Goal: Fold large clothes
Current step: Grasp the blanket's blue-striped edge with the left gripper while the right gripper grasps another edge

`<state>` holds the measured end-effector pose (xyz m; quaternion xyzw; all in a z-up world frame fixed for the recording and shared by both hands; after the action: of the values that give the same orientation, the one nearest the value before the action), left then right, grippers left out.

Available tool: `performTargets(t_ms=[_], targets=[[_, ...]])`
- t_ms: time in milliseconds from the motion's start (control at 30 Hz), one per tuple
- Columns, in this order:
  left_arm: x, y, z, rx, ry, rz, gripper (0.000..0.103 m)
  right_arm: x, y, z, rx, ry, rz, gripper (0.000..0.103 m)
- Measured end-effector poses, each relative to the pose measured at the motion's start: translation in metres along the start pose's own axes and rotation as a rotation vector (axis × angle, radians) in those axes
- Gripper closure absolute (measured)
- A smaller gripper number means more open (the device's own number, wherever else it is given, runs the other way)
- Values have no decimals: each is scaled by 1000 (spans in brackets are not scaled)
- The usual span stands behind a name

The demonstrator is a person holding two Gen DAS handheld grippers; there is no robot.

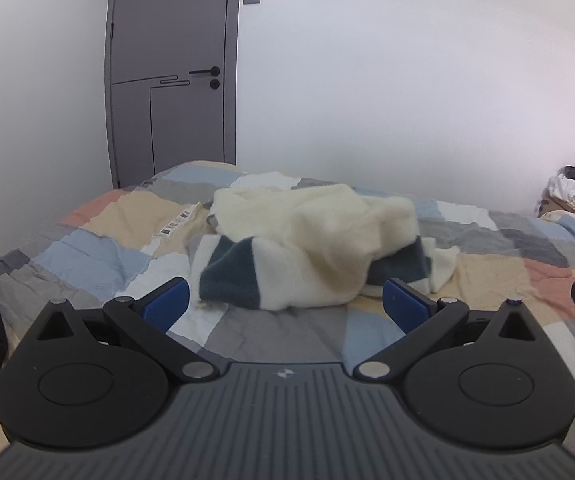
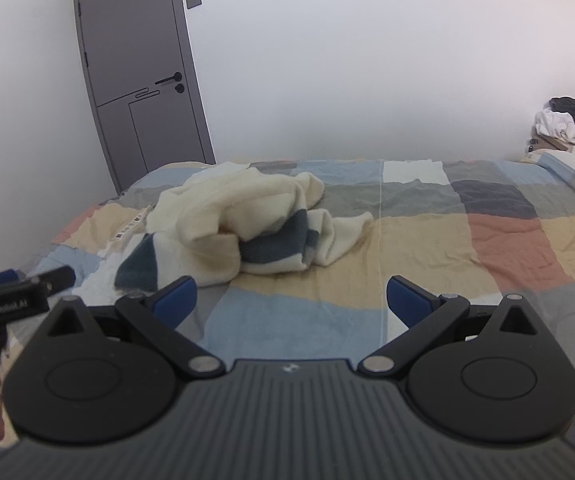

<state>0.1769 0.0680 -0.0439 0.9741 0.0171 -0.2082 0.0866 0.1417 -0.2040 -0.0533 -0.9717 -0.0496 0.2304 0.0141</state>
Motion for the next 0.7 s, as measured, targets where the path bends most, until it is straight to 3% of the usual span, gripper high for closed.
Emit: performTargets(t_ms=[367, 467, 600, 700], targets=[[111, -47, 1, -125, -84, -84, 0, 118, 5, -5, -66, -44, 36, 0], [149, -64, 4, -185, -145, -124, 0, 163, 10, 3, -66, -94, 2, 0], [190, -90, 13, -376, -199, -111, 0, 200, 15, 16, -32, -118, -54, 1], [219, -95, 28, -391, -223, -114, 0, 219, 16, 20, -14, -100, -107, 3]])
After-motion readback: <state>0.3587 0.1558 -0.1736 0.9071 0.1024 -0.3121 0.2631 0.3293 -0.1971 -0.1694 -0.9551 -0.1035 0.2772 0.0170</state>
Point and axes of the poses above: each gripper's, at about its wrist camera, not at the fingertips, and x roughly the way its jaws point, y to its right, z to its underside, the point moved 5 cm from there along x, roughly the way its jaws point, and after that the axes turned 9 degrees about -x, right-handed, at the moved point
